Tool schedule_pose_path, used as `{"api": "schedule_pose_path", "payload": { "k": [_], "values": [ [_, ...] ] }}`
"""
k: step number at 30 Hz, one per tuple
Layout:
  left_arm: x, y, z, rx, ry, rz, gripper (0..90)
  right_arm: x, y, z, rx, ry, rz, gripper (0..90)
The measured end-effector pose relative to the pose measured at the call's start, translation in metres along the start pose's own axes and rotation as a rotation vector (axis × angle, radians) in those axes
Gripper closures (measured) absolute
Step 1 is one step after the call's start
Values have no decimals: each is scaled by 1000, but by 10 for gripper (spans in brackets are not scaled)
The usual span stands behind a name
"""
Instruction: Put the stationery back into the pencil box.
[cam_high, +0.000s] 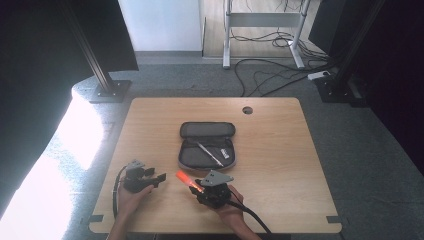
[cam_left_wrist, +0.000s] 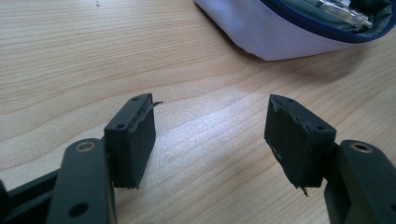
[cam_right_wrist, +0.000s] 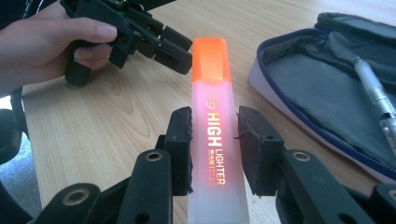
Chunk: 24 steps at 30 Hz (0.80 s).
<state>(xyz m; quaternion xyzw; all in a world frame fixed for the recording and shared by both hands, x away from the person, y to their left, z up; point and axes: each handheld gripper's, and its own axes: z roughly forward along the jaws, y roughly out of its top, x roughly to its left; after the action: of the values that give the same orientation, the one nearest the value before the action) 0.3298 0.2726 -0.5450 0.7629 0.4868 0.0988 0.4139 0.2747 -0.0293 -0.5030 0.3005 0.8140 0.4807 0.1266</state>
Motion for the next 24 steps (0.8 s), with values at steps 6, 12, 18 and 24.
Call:
{"api": "schedule_pose_path", "payload": {
  "k": [6,12,18,24],
  "values": [
    [-2,0,2,9,-4,7,340,-4,1,-2,-7,-14,2,654],
    [-4,0,4,11,-5,10,340,-12,3,-2,-11,-26,16,654],
    [-4,0,4,11,-2,9,340,-20,2,-2,-11,-37,28,654],
    [-5,0,4,14,-4,12,340,-29,1,2,-9,-52,44,654]
  ]
}}
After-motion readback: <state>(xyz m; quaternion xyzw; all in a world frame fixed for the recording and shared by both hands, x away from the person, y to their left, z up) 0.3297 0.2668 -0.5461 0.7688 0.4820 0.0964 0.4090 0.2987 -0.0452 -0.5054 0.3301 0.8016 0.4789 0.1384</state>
